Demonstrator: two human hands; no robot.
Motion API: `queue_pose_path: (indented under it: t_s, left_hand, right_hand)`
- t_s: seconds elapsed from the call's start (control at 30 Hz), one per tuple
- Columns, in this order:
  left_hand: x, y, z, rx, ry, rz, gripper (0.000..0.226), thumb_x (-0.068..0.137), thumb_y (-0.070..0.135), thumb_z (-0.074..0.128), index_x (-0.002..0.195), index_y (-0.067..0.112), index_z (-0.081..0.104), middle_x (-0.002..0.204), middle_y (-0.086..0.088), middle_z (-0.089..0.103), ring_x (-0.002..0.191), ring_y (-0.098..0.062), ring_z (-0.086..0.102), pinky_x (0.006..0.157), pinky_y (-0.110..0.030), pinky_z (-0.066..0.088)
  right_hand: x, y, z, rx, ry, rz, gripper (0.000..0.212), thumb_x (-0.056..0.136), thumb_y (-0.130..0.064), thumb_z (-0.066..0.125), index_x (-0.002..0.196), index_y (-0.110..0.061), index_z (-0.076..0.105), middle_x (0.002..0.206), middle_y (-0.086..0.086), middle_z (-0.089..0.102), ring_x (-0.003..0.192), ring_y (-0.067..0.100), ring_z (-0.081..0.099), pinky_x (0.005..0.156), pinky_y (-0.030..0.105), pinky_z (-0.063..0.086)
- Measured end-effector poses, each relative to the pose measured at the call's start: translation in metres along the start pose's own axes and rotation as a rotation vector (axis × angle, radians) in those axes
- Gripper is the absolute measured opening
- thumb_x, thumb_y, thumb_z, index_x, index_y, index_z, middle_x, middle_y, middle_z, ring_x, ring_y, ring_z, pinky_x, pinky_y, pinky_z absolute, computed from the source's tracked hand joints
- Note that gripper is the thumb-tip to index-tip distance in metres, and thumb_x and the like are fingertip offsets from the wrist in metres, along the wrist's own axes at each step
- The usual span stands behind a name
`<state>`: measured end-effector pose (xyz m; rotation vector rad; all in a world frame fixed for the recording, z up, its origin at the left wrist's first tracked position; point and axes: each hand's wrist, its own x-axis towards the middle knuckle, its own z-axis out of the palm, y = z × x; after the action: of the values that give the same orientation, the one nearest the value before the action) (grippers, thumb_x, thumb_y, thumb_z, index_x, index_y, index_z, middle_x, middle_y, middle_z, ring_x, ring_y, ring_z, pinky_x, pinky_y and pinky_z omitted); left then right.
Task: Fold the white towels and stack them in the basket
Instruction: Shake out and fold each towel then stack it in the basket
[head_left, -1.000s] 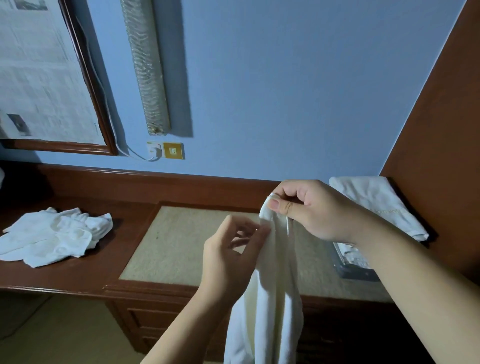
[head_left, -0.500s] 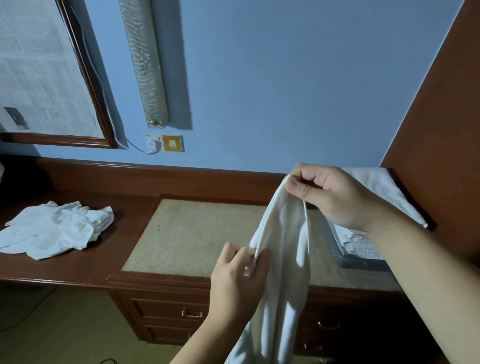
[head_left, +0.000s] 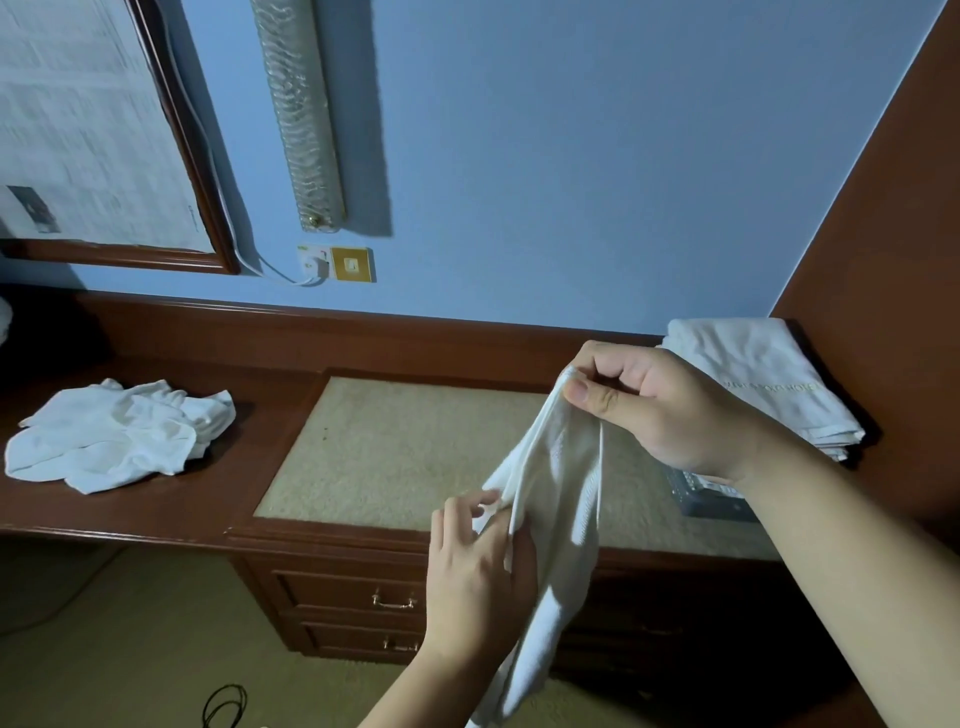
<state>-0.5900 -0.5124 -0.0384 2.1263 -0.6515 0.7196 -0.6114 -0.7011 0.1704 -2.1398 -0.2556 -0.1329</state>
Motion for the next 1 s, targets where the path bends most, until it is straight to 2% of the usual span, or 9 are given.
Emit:
queue_pose_path:
  t_s: [0.1, 0.23, 0.4, 0.5, 0.63, 0.77, 0.83, 0.93, 1.0]
  left_hand:
    - [-0.002, -0.001, -0.002, -0.114, -0.026, -0.060, 0.012, 0.088, 0.014, 0.075, 0.097, 0.021, 0.075, 0.123, -0.002, 0.057, 0.106, -0.018, 0.058, 0.084, -0.028, 0.054]
    - [-0.008, 0.003, -0.005, -0.221, -0.131, -0.054, 0.009, 0.096, 0.016, 0.066, 0.089, 0.021, 0.067, 0.102, 0.017, 0.060, 0.088, -0.001, 0.062, 0.068, -0.022, 0.052]
    - [-0.020, -0.011, -0.001, -0.367, -0.417, -0.254, 0.028, 0.102, 0.035, 0.060, 0.075, 0.030, 0.052, 0.081, 0.010, 0.058, 0.074, -0.010, 0.059, 0.065, -0.025, 0.046]
    - [-0.032, -0.036, 0.004, -0.419, -0.608, -0.392, 0.030, 0.103, 0.041, 0.059, 0.080, 0.023, 0.062, 0.086, 0.005, 0.062, 0.081, -0.010, 0.063, 0.076, -0.034, 0.054]
    - [-0.023, -0.074, -0.005, -0.351, -0.563, -0.519, 0.047, 0.100, 0.053, 0.058, 0.073, 0.016, 0.067, 0.089, 0.000, 0.057, 0.077, -0.009, 0.060, 0.073, -0.033, 0.053]
    - [0.024, -0.089, -0.046, -0.222, -0.486, -0.247, 0.050, 0.100, 0.060, 0.048, 0.073, 0.022, 0.066, 0.089, 0.004, 0.052, 0.081, -0.008, 0.056, 0.067, -0.022, 0.044]
    - [0.053, -0.088, -0.075, -0.131, -0.365, -0.082, 0.026, 0.100, 0.044, 0.062, 0.081, 0.030, 0.073, 0.088, 0.007, 0.050, 0.079, -0.007, 0.056, 0.065, -0.021, 0.042]
    - [0.091, -0.076, -0.113, -0.077, -0.136, 0.113, 0.012, 0.088, 0.034, 0.082, 0.099, 0.030, 0.084, 0.086, 0.007, 0.050, 0.073, -0.010, 0.055, 0.063, -0.017, 0.040]
    - [0.101, -0.077, -0.120, -0.079, -0.179, 0.169, 0.010, 0.089, 0.038, 0.077, 0.097, 0.034, 0.082, 0.085, 0.010, 0.052, 0.071, -0.009, 0.056, 0.063, -0.017, 0.041]
  right_hand:
    - [-0.004, 0.000, 0.007, 0.002, -0.046, -0.006, 0.019, 0.107, -0.024, 0.059, 0.094, -0.021, 0.072, 0.085, -0.007, 0.060, 0.077, 0.011, 0.049, 0.077, 0.023, 0.039]
    - [-0.007, 0.003, 0.016, -0.019, -0.047, -0.018, 0.020, 0.107, -0.023, 0.059, 0.091, -0.023, 0.071, 0.085, -0.012, 0.060, 0.077, 0.011, 0.049, 0.077, 0.025, 0.039]
    - [-0.006, 0.007, 0.019, 0.037, 0.050, -0.026, 0.021, 0.103, -0.039, 0.059, 0.089, -0.027, 0.070, 0.085, 0.015, 0.061, 0.079, 0.036, 0.052, 0.078, 0.042, 0.042]
    - [-0.007, 0.015, 0.011, 0.084, 0.165, -0.022, 0.022, 0.106, -0.024, 0.060, 0.088, -0.024, 0.072, 0.080, -0.001, 0.058, 0.079, 0.019, 0.049, 0.077, 0.029, 0.040]
    - [-0.016, 0.044, -0.011, 0.077, 0.303, 0.061, 0.020, 0.106, -0.024, 0.060, 0.097, -0.012, 0.072, 0.086, 0.006, 0.055, 0.084, 0.018, 0.047, 0.083, 0.037, 0.037]
    - [-0.030, 0.062, -0.035, 0.084, 0.390, 0.129, 0.019, 0.104, -0.033, 0.062, 0.095, -0.020, 0.074, 0.082, 0.000, 0.052, 0.081, 0.016, 0.045, 0.081, 0.038, 0.036]
    - [-0.036, 0.062, -0.047, 0.037, 0.376, 0.144, 0.020, 0.100, -0.037, 0.065, 0.088, -0.024, 0.073, 0.074, -0.007, 0.051, 0.075, 0.010, 0.045, 0.076, 0.033, 0.037]
    - [-0.039, 0.052, -0.064, 0.285, 0.479, 0.047, 0.043, 0.079, -0.060, 0.080, 0.092, -0.020, 0.077, 0.082, -0.004, 0.065, 0.084, 0.010, 0.058, 0.077, 0.022, 0.048]
    - [-0.033, 0.042, -0.068, 0.424, 0.495, -0.019, 0.039, 0.076, -0.057, 0.082, 0.089, -0.021, 0.078, 0.082, -0.001, 0.064, 0.084, 0.013, 0.057, 0.079, 0.026, 0.049]
